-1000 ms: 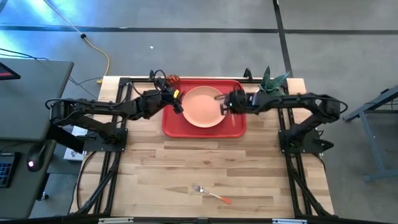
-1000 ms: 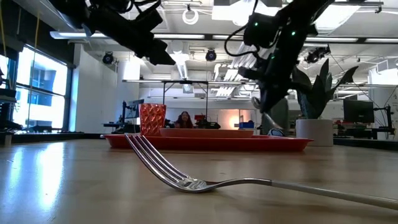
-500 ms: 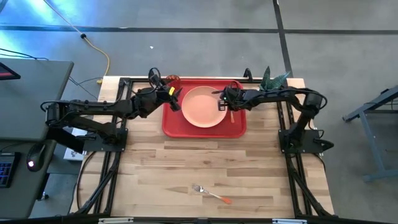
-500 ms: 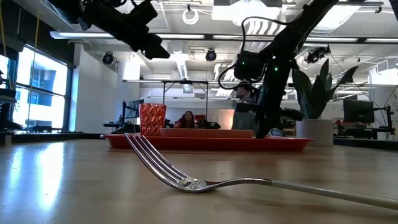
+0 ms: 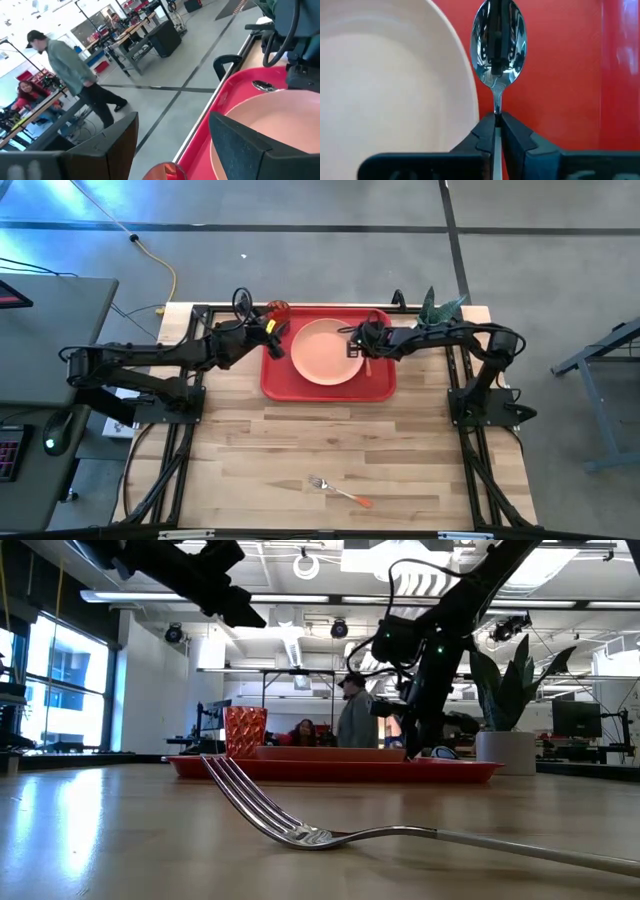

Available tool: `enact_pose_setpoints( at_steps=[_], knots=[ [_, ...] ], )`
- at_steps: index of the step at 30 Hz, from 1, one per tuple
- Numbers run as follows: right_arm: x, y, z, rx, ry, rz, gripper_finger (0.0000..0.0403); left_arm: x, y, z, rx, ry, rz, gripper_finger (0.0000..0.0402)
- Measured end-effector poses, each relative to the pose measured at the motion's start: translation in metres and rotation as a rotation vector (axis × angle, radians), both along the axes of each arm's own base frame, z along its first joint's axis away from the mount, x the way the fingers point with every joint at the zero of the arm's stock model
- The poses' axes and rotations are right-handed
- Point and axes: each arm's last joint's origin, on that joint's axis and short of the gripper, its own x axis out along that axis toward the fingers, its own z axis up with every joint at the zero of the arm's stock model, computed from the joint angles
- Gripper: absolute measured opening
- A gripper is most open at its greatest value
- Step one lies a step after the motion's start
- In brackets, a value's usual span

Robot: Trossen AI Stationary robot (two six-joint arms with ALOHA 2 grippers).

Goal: Pick and place plate/cup/fork/spoon on tray
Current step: Put the orange spoon to the right of the light orange plate on the red tray, then put the orange fork to the right of the orange spoon on the red tray

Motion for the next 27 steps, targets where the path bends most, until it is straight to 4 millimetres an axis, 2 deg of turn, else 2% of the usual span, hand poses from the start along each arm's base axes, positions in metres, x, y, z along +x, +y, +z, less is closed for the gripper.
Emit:
enact_pose_setpoints(
  at_steps=[11, 17, 21, 27],
  knots=[
    [0.003, 0.007, 0.0, 0.004, 0.002, 0.024, 0.0052, -0.007, -0.002, 0.004, -0.009, 0.005, 0.0, 0.0232],
    [0.003, 0.009, 0.003, -0.022, 0.017, 0.064, 0.0087, -0.018, -0.004, 0.002, -0.029, 0.082, 0.004, 0.0232],
    [0.007, 0.023, 0.012, -0.044, 0.011, 0.161, 0.0105, -0.027, -0.006, 0.009, -0.045, 0.039, 0.01, 0.0232],
    [0.014, 0.058, 0.036, -0.136, -0.036, 0.272, 0.011, -0.033, -0.01, 0.013, -0.092, -0.004, -0.05, 0.0232]
  ],
)
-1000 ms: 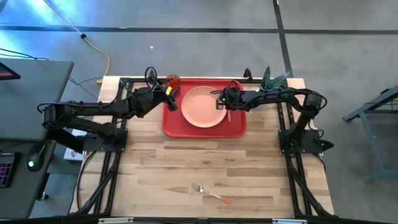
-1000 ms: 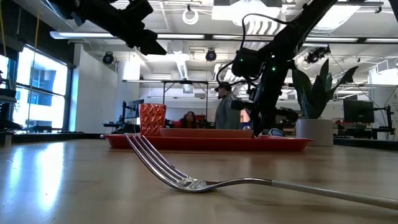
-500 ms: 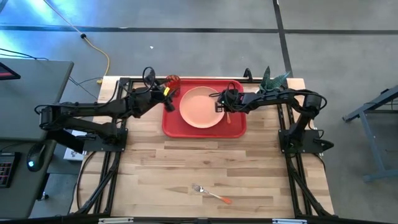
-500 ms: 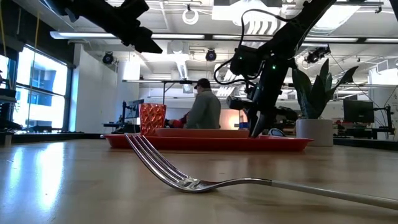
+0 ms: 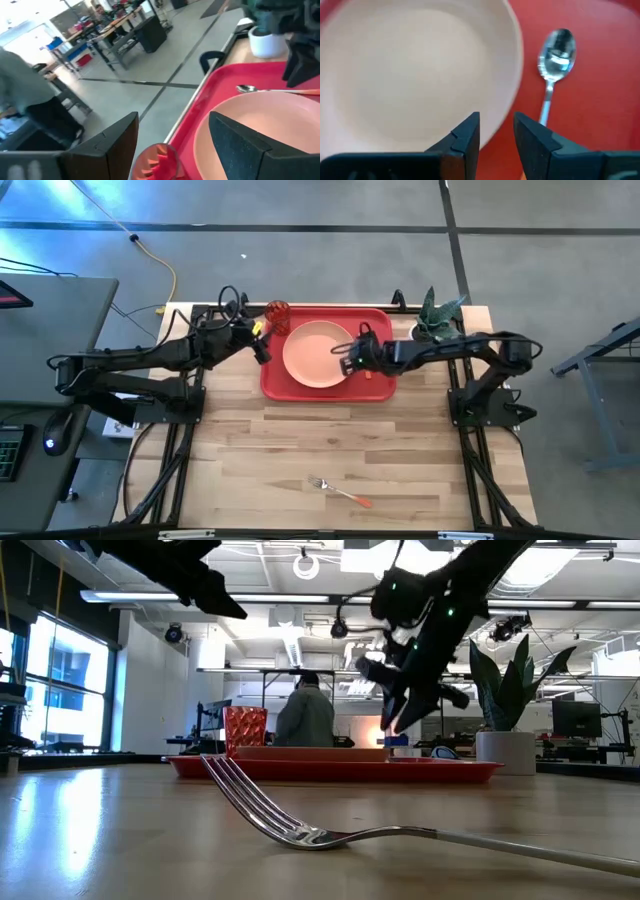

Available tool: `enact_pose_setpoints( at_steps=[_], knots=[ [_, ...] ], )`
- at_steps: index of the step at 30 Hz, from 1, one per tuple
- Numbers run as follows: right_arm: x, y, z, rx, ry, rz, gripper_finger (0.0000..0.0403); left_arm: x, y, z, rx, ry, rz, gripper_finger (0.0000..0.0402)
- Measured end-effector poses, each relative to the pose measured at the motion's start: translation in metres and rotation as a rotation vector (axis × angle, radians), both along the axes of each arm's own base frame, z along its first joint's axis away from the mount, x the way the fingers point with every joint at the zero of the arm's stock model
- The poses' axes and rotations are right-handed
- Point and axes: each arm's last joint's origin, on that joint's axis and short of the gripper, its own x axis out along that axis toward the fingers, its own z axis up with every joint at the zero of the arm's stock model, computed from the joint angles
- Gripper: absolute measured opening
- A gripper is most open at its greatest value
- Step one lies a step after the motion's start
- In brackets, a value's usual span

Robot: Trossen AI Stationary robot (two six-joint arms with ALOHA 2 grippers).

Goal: Pick and place plate/cup/fork/spoon on tray
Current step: Put the orange fork to the right of the orange spoon on the red tray

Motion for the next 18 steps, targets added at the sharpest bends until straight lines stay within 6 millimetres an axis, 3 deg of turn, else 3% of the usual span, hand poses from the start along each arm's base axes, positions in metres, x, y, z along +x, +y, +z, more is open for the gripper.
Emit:
enact_pose_setpoints(
  at_steps=[6, 14, 18],
  knots=[
    [0.007, 0.041, 0.012, -0.031, -0.045, 0.157, 0.011, 0.0, 0.0, -0.001, -0.009, 0.005, -0.007, 0.0232],
    [0.023, 0.128, -0.013, 0.053, -0.083, 0.444, 0.011, 0.001, -0.003, -0.001, -0.025, -0.009, -0.027, 0.0232],
    [0.024, 0.17, -0.012, 0.054, -0.15, 0.625, 0.011, 0.003, -0.007, -0.001, -0.032, -0.01, -0.079, 0.0232]
  ],
)
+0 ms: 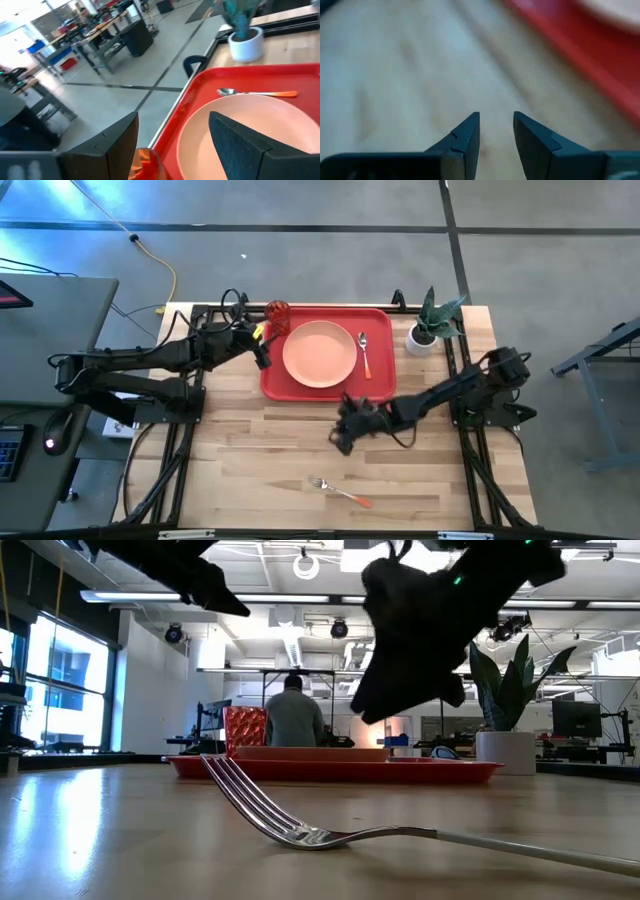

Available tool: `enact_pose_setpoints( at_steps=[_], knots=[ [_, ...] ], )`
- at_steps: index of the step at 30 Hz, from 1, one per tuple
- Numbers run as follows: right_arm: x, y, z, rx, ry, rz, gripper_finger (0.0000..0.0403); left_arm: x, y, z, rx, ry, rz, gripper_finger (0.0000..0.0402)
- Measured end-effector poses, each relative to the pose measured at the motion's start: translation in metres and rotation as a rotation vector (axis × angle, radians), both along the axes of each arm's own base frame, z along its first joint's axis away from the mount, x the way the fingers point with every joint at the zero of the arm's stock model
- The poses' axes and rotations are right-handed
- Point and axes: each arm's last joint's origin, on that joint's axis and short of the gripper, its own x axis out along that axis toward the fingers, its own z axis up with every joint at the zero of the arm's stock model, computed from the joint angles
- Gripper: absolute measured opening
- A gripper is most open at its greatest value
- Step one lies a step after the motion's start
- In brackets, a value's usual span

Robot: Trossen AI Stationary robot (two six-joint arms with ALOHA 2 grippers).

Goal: Pick and place plate/cup/fork/spoon on tray
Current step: Put the orange fork to the right of the orange spoon on the red tray

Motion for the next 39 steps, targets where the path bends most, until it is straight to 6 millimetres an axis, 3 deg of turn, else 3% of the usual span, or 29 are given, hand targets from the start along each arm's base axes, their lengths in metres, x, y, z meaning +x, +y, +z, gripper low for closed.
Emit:
enact_pose_setpoints(
  at_steps=[8, 14, 20, 26, 34, 39],
  knots=[
    [-0.007, 0.054, -0.002, 0.056, -0.126, 0.049, 0.011, 0.003, -0.007, 0.001, -0.05, -0.038, -0.108, 0.0232],
    [0.004, 0.096, -0.009, -0.069, -0.152, 0.109, 0.011, 0.01, -0.019, 0.002, -0.196, -0.127, -0.354, 0.0232],
    [0.022, 0.123, 0.002, -0.234, -0.06, 0.078, 0.011, 0.023, -0.036, -0.002, -0.278, -0.15, -0.502, 0.0232],
    [0.023, 0.151, 0.012, -0.336, 0.056, 0.144, 0.011, 0.037, -0.057, -0.009, -0.322, -0.178, -0.512, 0.0232],
    [0.023, 0.163, 0.013, -0.13, 0.101, 0.278, 0.011, 0.051, -0.088, -0.016, -0.325, -0.2, -0.587, 0.0232],
    [0.024, 0.164, 0.013, -0.067, 0.1, 0.252, 0.0102, 0.05, -0.104, -0.012, -0.336, -0.235, -0.654, 0.0232]
  ],
)
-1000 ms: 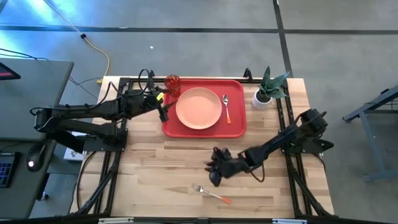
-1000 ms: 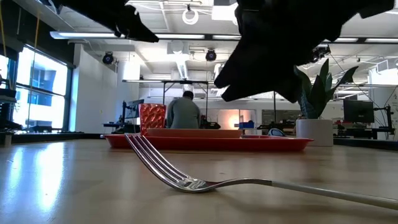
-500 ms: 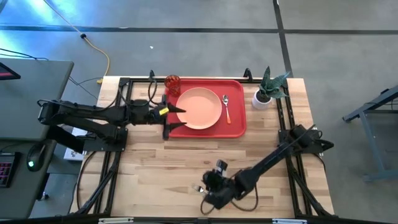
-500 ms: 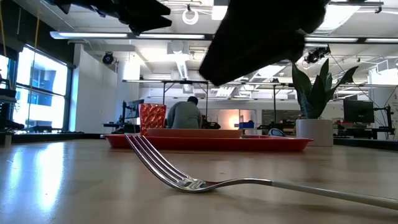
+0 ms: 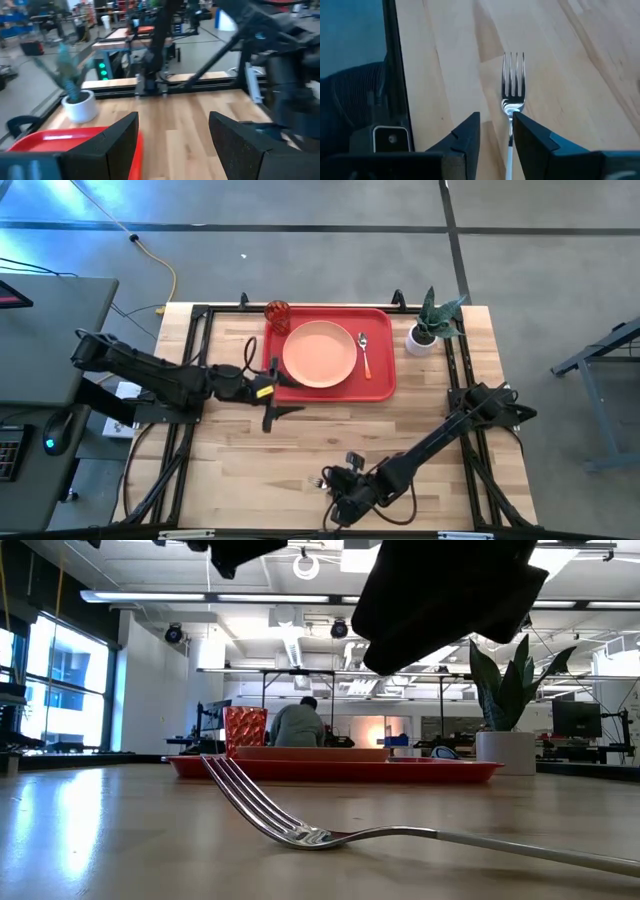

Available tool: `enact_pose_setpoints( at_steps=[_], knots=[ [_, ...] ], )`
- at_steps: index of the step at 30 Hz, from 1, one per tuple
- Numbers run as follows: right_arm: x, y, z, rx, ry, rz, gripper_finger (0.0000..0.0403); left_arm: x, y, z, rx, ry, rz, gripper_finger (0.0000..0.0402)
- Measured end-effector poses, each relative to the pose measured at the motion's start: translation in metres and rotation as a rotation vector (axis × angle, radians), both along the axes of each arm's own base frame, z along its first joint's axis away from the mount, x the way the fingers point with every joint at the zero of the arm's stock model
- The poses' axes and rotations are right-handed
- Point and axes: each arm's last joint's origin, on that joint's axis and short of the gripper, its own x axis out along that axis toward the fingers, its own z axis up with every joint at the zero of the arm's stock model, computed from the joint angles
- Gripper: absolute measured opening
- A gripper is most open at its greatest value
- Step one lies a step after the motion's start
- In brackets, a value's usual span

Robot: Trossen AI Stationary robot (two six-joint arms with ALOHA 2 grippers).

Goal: Pick and place plate/cup/fork/spoon on tray
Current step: Put the orange fork to the right of the orange spoon on the red tray

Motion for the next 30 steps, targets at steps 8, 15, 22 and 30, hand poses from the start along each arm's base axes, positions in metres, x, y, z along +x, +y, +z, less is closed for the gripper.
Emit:
enact_pose_setpoints(
  at_steps=[8, 15, 22, 30],
  knots=[
    [-0.008, -0.004, -0.004, -0.09, 0.025, -0.094, 0.0046, -0.006, -0.022, -0.007, -0.051, 0.079, -0.06, 0.0232],
    [-0.01, -0.022, -0.009, -0.147, 0.119, -0.189, 0.006, -0.024, -0.042, -0.038, -0.146, 0.362, -0.068, 0.0232],
    [-0.009, -0.032, -0.015, -0.056, 0.228, -0.218, 0.0127, -0.043, -0.058, -0.066, -0.2, 0.343, 0.027, 0.0232],
    [-0.007, -0.001, -0.015, -0.126, 0.041, -0.012, 0.0171, -0.055, -0.07, -0.091, -0.195, 0.288, 0.032, 0.0232]
  ],
)
